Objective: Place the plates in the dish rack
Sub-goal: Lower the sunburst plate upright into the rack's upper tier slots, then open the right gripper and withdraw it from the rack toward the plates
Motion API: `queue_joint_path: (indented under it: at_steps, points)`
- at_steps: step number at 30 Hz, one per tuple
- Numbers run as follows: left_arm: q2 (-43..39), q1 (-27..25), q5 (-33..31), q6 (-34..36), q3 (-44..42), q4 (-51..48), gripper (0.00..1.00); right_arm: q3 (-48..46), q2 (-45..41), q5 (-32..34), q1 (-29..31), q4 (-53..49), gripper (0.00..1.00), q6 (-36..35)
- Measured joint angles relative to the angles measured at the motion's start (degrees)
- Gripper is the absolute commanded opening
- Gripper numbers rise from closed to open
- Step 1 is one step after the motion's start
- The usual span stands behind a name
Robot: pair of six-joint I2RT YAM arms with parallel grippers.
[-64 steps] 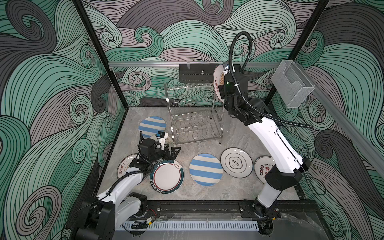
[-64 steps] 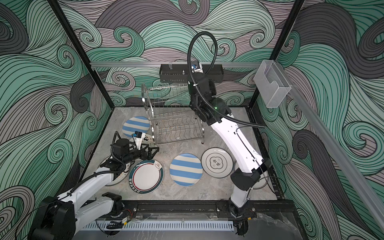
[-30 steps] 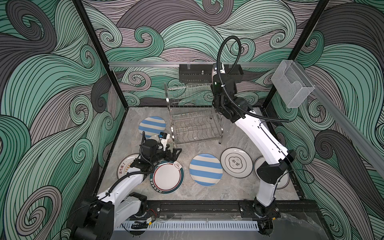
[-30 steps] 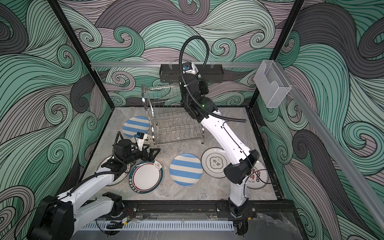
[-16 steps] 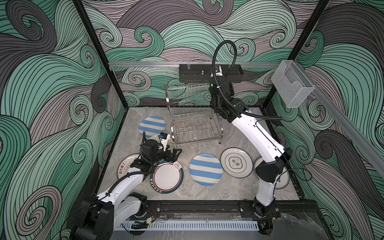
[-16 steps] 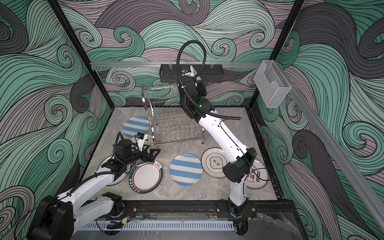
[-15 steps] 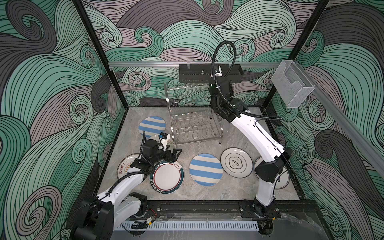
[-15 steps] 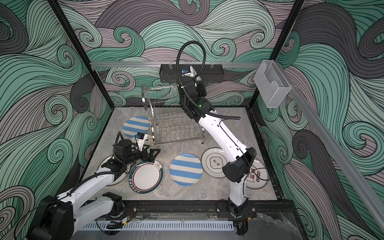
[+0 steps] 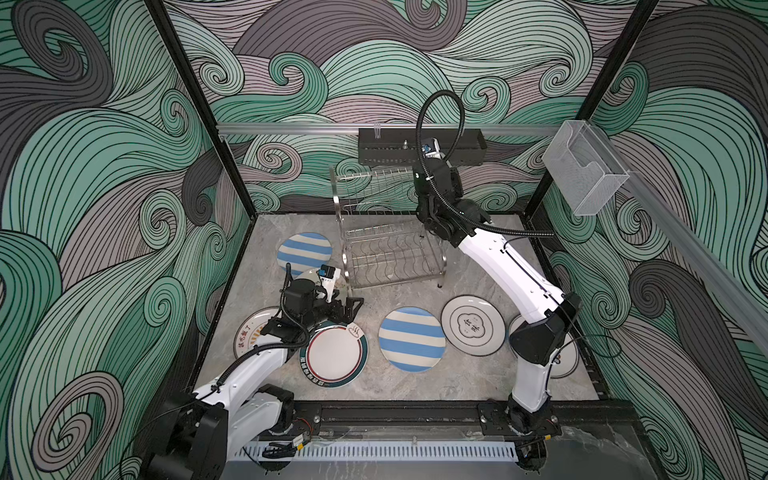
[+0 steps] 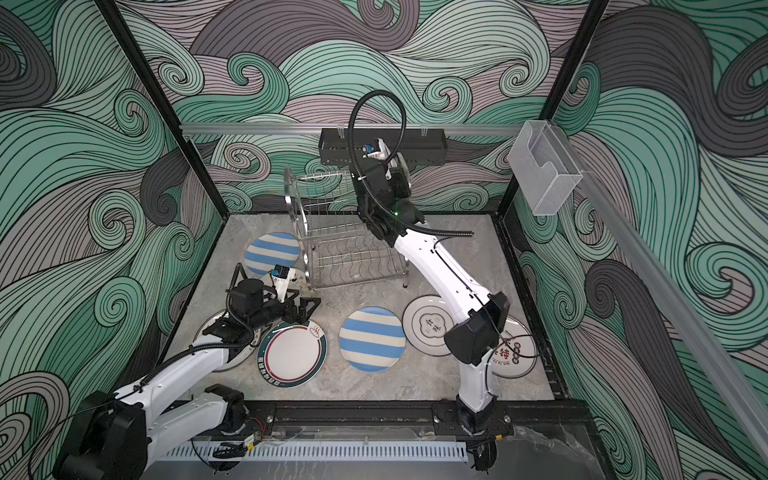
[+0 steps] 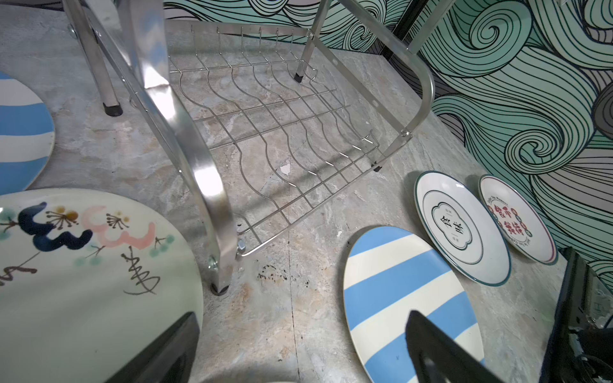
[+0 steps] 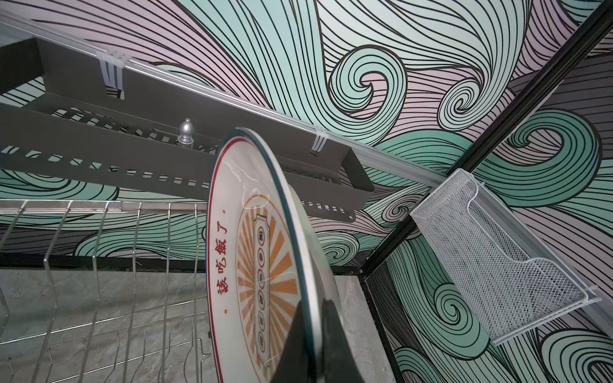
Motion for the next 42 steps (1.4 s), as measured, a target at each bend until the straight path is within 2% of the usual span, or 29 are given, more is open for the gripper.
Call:
queue_joint_path:
  at_steps: [2,7,16,19,25,28,31,42]
  points:
    - [0.0,0.0,0.0,0.0,0.0,0.0,0.99,0.0,0.0,0.0,0.0,0.0,0.02,0.2]
    - [0.0,0.0,0.0,0.0,0.0,0.0,0.99,0.0,0.0,-0.1,0.0,0.0,0.2,0.3]
    - [0.0,0.0,-0.2,0.0,0.0,0.0,0.98,0.8,0.0,-0.5,-0.6,-0.9,0.35,-0.8]
    - [0.0,0.0,-0.2,0.0,0.0,0.0,0.99,1.9,0.0,-1.2,-0.6,-0.9,0.44,-1.2]
    - [0.0,0.0,-0.4,0.0,0.0,0.0,0.99,4.2,-0.4,-3.6,-0.6,-1.9,0.55,-2.4]
    - [-0.2,0.0,-0.6,0.0,0.0,-0.1,0.99,4.2,-1.6,-5.3,-0.6,-3.0,0.67,-2.5]
    - [-0.8,0.0,-0.8,0.0,0.0,-0.5,0.99,3.4,-4.0,-7.2,-0.6,-4.0,0.73,-2.2]
    - [-1.9,0.0,-1.5,0.0,0.0,-1.4,0.99,-9.0,-20.3,-18.7,-3.3,-5.2,0.82,3.6]
